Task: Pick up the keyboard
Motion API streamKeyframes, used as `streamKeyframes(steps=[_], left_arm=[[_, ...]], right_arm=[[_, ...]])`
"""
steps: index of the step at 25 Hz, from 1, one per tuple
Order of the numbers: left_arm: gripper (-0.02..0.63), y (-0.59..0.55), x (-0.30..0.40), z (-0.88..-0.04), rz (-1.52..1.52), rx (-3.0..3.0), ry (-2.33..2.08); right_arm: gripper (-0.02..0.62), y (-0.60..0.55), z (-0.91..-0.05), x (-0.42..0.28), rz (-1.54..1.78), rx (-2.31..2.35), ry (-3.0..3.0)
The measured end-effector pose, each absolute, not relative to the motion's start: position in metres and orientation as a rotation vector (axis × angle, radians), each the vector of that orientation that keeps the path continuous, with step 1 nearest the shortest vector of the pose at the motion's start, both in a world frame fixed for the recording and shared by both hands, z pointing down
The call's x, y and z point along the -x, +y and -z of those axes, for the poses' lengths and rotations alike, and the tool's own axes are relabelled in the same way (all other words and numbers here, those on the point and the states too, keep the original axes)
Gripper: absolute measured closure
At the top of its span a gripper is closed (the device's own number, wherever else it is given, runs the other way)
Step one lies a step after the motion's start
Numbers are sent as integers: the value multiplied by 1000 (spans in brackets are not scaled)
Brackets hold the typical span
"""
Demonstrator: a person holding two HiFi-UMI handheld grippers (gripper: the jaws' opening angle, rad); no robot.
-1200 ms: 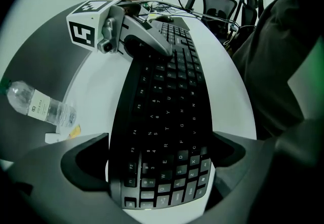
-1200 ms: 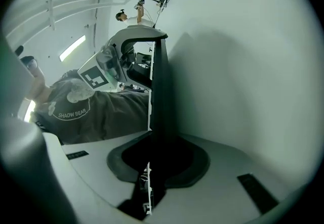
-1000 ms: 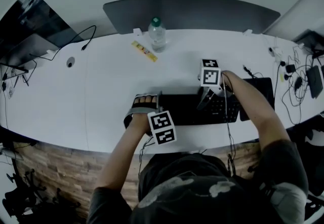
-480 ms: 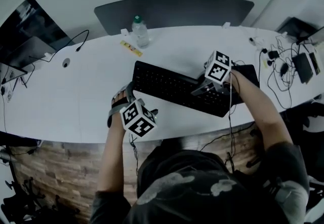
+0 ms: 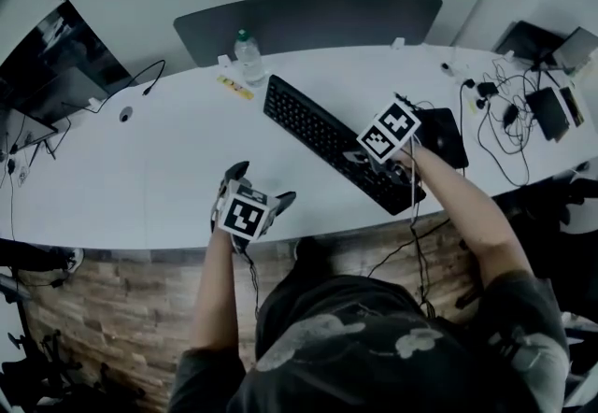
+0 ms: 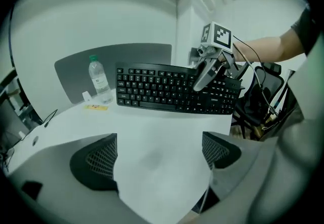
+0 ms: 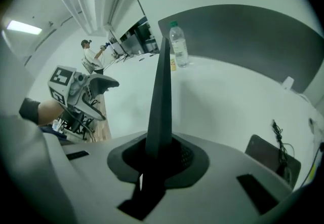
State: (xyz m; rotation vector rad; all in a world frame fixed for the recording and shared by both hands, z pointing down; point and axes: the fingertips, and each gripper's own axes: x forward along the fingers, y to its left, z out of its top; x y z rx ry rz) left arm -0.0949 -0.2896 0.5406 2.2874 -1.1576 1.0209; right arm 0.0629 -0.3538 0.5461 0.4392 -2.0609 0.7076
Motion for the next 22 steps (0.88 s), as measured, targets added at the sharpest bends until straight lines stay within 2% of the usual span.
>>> streamKeyframes(steps=[1, 4, 7, 10, 12, 22], left_arm=[[102, -287, 92, -538, -1004, -2285, -1192], [304, -278, 89, -527, -943, -2265, -1335], [468, -267, 90, -516, -915, -2249, -1479], [586, -252, 88, -507, -909, -2238, -1594], [603, -237, 82, -503, -883, -2222, -1624], [604, -157, 48, -496, -847, -2217, -1671]], right_arm=[[532, -351, -544, -67, -721, -473, -2068], [532, -340, -533, -78, -719, -561, -2096], [532, -327, -522, -88, -707, -622, -2135], [532, -310, -513, -100, -702, -676, -2182], [532, -296, -508, -108, -718, -710, -2211], [532, -228, -485, -136, -707, -883, -2330]])
